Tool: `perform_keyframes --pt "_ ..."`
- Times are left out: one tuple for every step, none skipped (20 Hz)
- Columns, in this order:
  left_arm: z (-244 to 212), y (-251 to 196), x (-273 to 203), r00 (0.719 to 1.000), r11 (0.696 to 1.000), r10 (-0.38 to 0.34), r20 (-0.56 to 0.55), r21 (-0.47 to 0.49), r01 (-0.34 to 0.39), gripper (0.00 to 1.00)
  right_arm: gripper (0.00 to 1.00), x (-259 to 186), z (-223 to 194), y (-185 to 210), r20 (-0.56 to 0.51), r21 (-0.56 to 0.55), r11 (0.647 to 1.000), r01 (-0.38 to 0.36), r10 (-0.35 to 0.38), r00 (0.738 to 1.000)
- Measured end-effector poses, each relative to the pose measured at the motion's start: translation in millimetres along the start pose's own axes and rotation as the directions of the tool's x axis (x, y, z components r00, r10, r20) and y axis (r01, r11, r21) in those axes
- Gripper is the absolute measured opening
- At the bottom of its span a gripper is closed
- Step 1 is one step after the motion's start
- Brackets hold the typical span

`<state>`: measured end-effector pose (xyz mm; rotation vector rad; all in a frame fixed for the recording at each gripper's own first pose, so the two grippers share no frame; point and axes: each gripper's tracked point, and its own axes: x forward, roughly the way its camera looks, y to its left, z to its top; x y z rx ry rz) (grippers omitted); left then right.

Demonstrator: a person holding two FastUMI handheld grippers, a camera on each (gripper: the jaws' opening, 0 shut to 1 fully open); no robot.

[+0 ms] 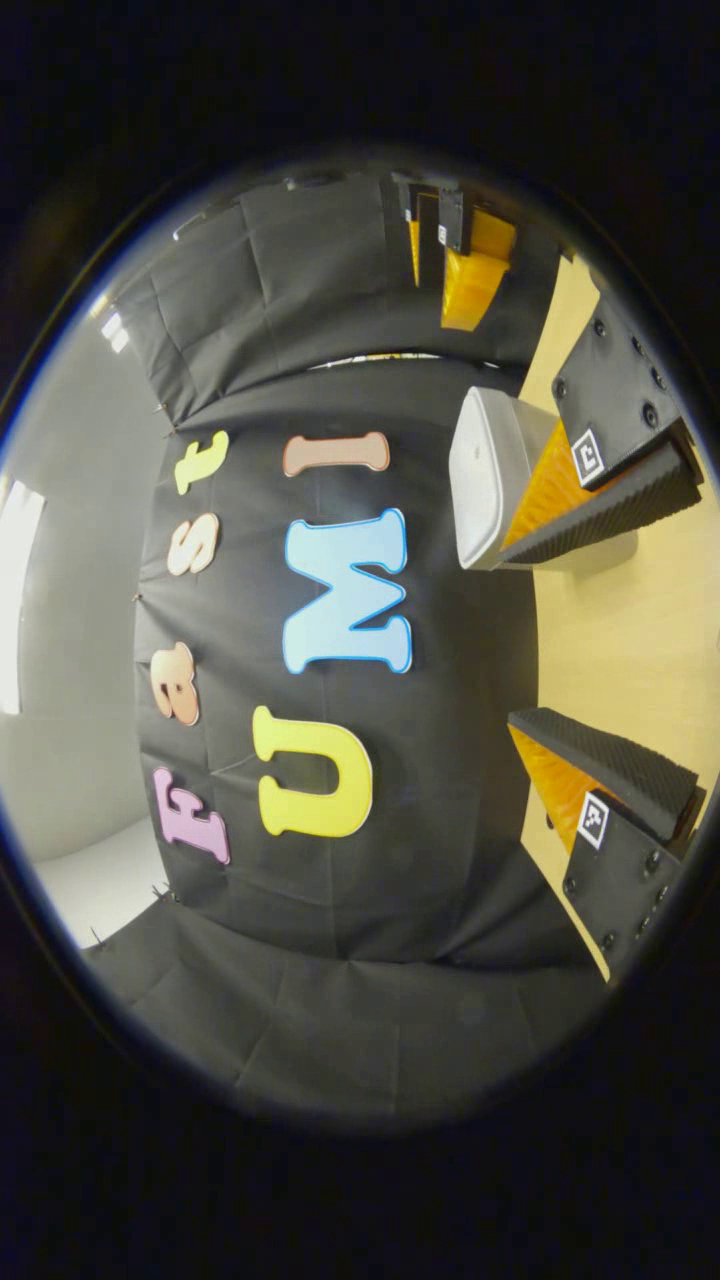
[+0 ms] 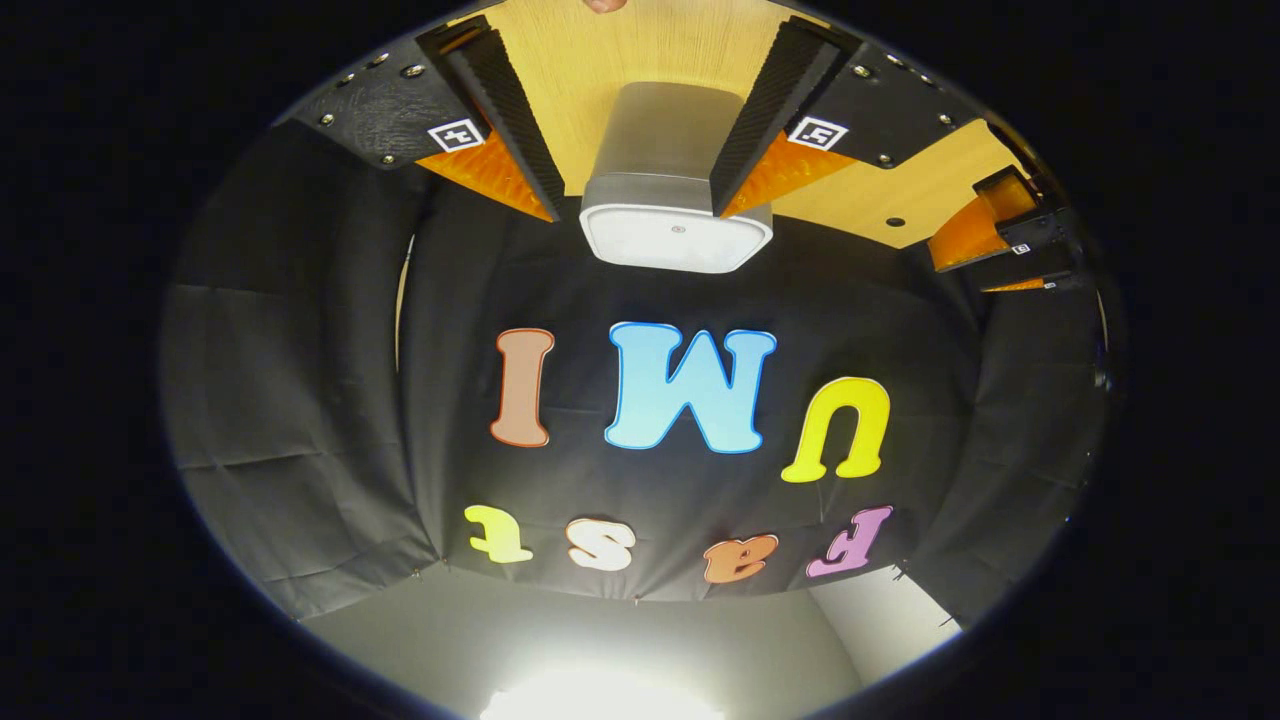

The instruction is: Press the lid of the desktop garbage bin to open it, pick up the crumpled paper on the desktop and throw it into the bin, then pick up the pop can on the desktop and drop it into the bin, and finally close the garbage bin lid.

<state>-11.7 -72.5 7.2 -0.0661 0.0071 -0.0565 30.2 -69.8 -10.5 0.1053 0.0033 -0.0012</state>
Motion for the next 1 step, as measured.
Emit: perform_keyframes --pt "-0.9 -4.8 1.1 1.0 1.0 0.007 0.0 -0.008 -0.007 0.95 0.94 0.5 1.5 -3.7 0.01 0.002 1.0 -0.011 0.011 1.0"
